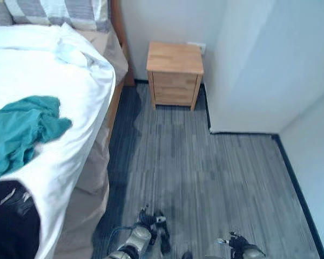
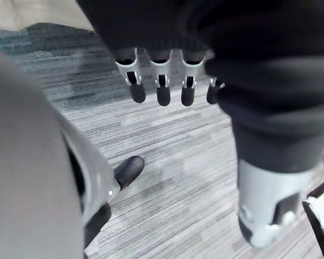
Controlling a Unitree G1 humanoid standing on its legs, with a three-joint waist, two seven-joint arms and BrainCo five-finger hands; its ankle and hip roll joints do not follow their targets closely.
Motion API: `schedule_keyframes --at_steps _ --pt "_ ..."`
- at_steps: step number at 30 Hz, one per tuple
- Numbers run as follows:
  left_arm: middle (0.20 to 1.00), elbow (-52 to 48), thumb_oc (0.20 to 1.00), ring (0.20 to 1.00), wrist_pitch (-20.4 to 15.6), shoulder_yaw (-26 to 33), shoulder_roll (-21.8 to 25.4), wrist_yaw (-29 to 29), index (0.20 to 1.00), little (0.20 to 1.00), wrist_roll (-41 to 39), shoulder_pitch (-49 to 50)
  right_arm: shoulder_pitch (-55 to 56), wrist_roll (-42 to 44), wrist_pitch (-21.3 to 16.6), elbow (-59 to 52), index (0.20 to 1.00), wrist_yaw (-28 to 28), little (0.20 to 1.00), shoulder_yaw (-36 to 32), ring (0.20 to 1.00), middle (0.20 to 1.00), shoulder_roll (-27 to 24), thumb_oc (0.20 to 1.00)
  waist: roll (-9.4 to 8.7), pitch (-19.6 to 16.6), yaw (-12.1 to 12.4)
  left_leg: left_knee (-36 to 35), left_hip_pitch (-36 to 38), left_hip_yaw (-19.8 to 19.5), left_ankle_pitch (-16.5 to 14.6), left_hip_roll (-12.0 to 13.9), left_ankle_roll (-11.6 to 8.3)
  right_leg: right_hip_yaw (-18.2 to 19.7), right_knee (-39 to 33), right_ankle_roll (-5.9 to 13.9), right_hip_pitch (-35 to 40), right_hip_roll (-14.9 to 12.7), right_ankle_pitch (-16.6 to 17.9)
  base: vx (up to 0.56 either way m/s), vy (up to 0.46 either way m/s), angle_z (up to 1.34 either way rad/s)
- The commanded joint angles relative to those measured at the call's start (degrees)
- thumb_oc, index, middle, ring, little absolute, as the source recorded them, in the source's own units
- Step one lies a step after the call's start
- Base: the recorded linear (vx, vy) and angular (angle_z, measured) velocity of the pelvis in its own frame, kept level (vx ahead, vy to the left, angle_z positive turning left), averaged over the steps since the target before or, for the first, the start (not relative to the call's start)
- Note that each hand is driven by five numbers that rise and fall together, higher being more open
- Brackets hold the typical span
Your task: Tidy up the quilt and then pick up the clothes from the bed and put them into the laundry hamper.
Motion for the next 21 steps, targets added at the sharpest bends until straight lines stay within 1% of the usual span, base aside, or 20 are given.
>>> schedule_keyframes --at_steps 1,2,3,4,5,6,7,8,9,10,13,14,15,16,17,18,19,20,21 --pt "1.0 2.54 1.0 1.0 0.9 -1.95 0.63 1.49 1.0 1.0 -0.63 0.17 -0.53 -3.22 0.07 -0.64 1.0 0.35 1.0 -1.26 1.0 1.0 1.48 1.0 3.65 1.19 0.35 -3.61 8.61 -3.48 -3.1 1.28 -5.69 4.39 22.73 8.76 -10.33 -5.32 11.23 0.28 -0.009 0.44" --pt "1.0 2.73 1.0 1.0 0.8 -2.09 1.13 1.69 1.0 1.0 -0.37 0.01 -0.57 -3.64 0.11 -0.56 1.0 0.21 1.0 -1.18 1.0 1.0 1.39 1.0 4.21 1.51 -0.31 -3.61 9.42 -5.18 -3.53 1.74 -5.95 4.99 23.74 7.89 -12.35 -5.54 9.86 0.56 -0.125 0.97" --pt "1.0 2.47 1.0 1.0 0.72 -2.31 1.85 2.11 1.0 1.0 -0.21 -0.27 0.03 -3.6 0.0 -0.74 1.0 -0.37 1.0 -1.23 1.0 1.0 1.33 1.0 4.49 1.74 -1.8 -3.61 10.2 -7.83 -4.12 2.15 -6.78 5.72 17.09 5.73 -14.59 -6.26 7.97 0.54 -0.205 1.34" --pt "1.0 2.36 1.0 1.0 0.42 -2.67 2.21 2.2 1.0 1.0 0.17 -0.21 0.28 -3.44 -0.14 -0.91 1.0 -0.62 1.0 -1.21 1.0 1.0 1.28 1.0 4.62 1.96 -2.46 -3.61 10.62 -8.81 -4.22 2.07 -7.25 6.94 12.2 4.6 -15.16 -6.83 6.54 0.4 -0.192 1.55" --pt "1.0 2.36 1.0 1.0 0.42 -2.66 2.2 2.2 1.0 1.0 0.17 -0.21 0.28 -3.44 -0.14 -0.91 1.0 -0.62 1.0 -1.21 1.0 1.0 1.27 1.0 4.75 1.85 -2.5 -3.61 10.48 -8.85 -4.15 2.24 -7.3 6.84 11.86 4.53 -15.13 -6.65 6.78 0.28 -0.179 1.38" --pt "1.0 2.4 1.0 1.0 0.07 -2.97 2.48 2.25 1.0 1.0 0.42 -0.18 0.37 -2.97 -0.17 -1.23 1.0 -0.59 1.0 -1.56 1.0 1.0 1.17 1.0 4.57 1.89 -3.18 -3.61 10.97 -9.89 -4.52 2.15 -7.85 8.5 5.36 3.79 -15.01 -7.58 6.47 0.43 -0.312 1.4" --pt "1.0 2.59 1.0 1.0 -0.52 -3.38 2.96 2.48 1.0 1.0 1.01 -0.5 0.41 -1.16 -0.07 -1.5 1.0 -0.6 1.0 -2.58 1.0 1.0 0.73 1.0 4.04 1.42 -4.61 -3.61 11.79 -12.22 -5.93 1.92 -8.88 14.66 -9.16 3.57 -15.53 -9.1 9.48 0.44 -0.307 1.25" --pt "1.0 2.59 1.0 1.0 -0.52 -3.39 2.95 2.48 1.0 1.0 1.02 -0.48 0.42 -1.15 -0.07 -1.5 1.0 -0.59 1.0 -2.58 1.0 1.0 0.72 1.0 4.12 1.6 -4.69 -3.61 12.05 -12.31 -6.03 1.98 -8.89 14.51 -9.66 3.6 -15.0 -9.05 9.66 0.45 -0.343 1.22" --pt "1.0 2.92 1.0 1.0 -0.66 -3.17 3.44 2.51 1.0 1.0 1.24 -0.64 0.22 -0.41 0.11 -1.42 1.0 -0.7 1.0 -3.19 1.0 1.0 0.65 1.0 3.77 1.28 -5.27 -3.61 12.51 -13.32 -6.85 2.03 -9.53 18.23 -13.54 4.18 -15.91 -9.73 11.52 0.43 -0.326 1.14" --pt "1.0 3.34 1.0 1.0 -0.77 -3.2 3.84 2.14 1.0 1.0 1.89 0.01 0.58 0.06 0.62 -0.95 1.0 -0.65 1.0 -4.19 1.0 1.0 0.32 1.0 3.56 0.83 -5.42 -3.61 14.77 -14.15 -8.44 2.92 -10.45 19.48 -14.87 4.85 -15.23 -10.47 12.31 0.43 -0.328 1.08" --pt "1.0 3.48 1.0 1.0 -0.84 -2.83 4.16 2.13 1.0 1.0 1.8 1.04 0.51 -0.12 0.68 -0.65 1.0 -0.39 1.0 -4.24 1.0 1.0 0.26 1.0 3.49 0.68 -5.29 -3.61 16.71 -14.2 -8.71 3.71 -11.01 19.1 -13.6 4.31 -14.87 -10.0 12.21 0.32 -0.303 1.04" --pt "1.0 2.56 1.0 1.0 -1.18 -2.4 4.13 2.01 1.0 1.0 0.71 2.45 0.36 -1.27 0.6 -1.09 1.0 -0.24 1.0 -3.52 1.0 1.0 -0.93 1.0 4.32 1.23 -5.13 4.25 14.53 -14.9 -5.54 7.0 -12.86 18.26 -13.0 2.75 -13.59 -8.54 11.61 0.24 -0.582 0.53" --pt "1.0 1.01 1.0 1.0 -1.3 -2.76 3.4 2.2 1.0 1.0 -1.13 2.23 -0.8 -1.78 0.18 -2.08 1.0 -1.44 1.0 -3.2 1.0 1.0 -2.09 1.0 3.38 4.0 -4.56 21.98 5.03 -15.44 0.05 9.96 -13.63 15.03 -14.51 0.11 -10.1 -9.18 11.15 0.24 -0.583 0.39" --pt "1.0 1.01 1.0 1.0 -1.3 -2.74 3.41 2.2 1.0 1.0 -1.13 2.21 -0.82 -1.78 0.18 -2.07 1.0 -1.44 1.0 -3.19 1.0 1.0 -2.08 1.0 3.35 3.83 -4.67 21.99 4.76 -15.55 0.15 9.92 -13.64 14.93 -14.53 0.09 -10.29 -9.22 11.21 0.1 -0.414 0.49" --pt "1.0 0.4 1.0 1.0 -1.3 -3.17 3.27 2.16 1.0 1.0 -1.39 2.2 -1.0 -1.76 0.26 -2.38 1.0 -1.61 1.0 -3.14 1.0 1.0 -2.24 1.0 2.43 4.34 -4.26 24.67 2.49 -13.97 0.37 10.36 -12.62 13.87 -15.2 -0.5 -8.93 -9.49 10.61 0.13 -0.19 0.49" --pt "1.0 -0.21 1.0 1.0 -1.38 -3.4 2.98 2.22 1.0 1.0 -1.58 2.1 -1.53 -1.86 0.3 -2.57 1.0 -1.8 1.0 -2.8 1.0 1.0 -2.42 1.0 2.14 4.69 -3.84 24.93 0.83 -11.87 -0.03 10.57 -12.16 12.96 -16.17 -0.65 -7.14 -9.42 10.19 0.23 -0.248 0.37" --pt "1.0 -0.31 1.0 1.0 -1.4 -3.44 2.76 2.17 1.0 1.0 -1.4 2.1 -1.74 -2.29 0.41 -2.65 1.0 -1.97 1.0 -2.44 1.0 1.0 -2.66 1.0 2.17 4.51 -3.58 23.02 0.18 -9.4 -0.34 10.2 -12.13 12.35 -16.84 -0.76 -6.02 -9.19 9.82 0.28 -0.155 0.12" --pt "1.0 -0.52 1.0 1.0 -1.4 -3.37 2.41 1.98 1.0 1.0 -1.12 2.42 -1.79 -2.85 0.48 -2.63 1.0 -1.98 1.0 -2.02 1.0 1.0 -2.65 1.0 2.46 4.03 -3.17 18.85 0.28 -6.9 -1.62 8.37 -11.59 12.13 -17.38 -0.54 -4.91 -9.02 9.05 0.32 -0.094 -0.18" --pt "1.0 -0.73 1.0 1.0 -1.49 -3.24 2.02 1.77 1.0 1.0 -1.06 2.98 -1.93 -3.59 0.53 -2.56 1.0 -1.72 1.0 -1.37 1.0 1.0 -2.65 1.0 2.94 3.56 -2.56 15.27 -0.19 -5.72 -2.99 5.74 -10.88 11.92 -17.38 -0.45 -3.86 -8.52 8.15 0.32 -0.042 -0.12"
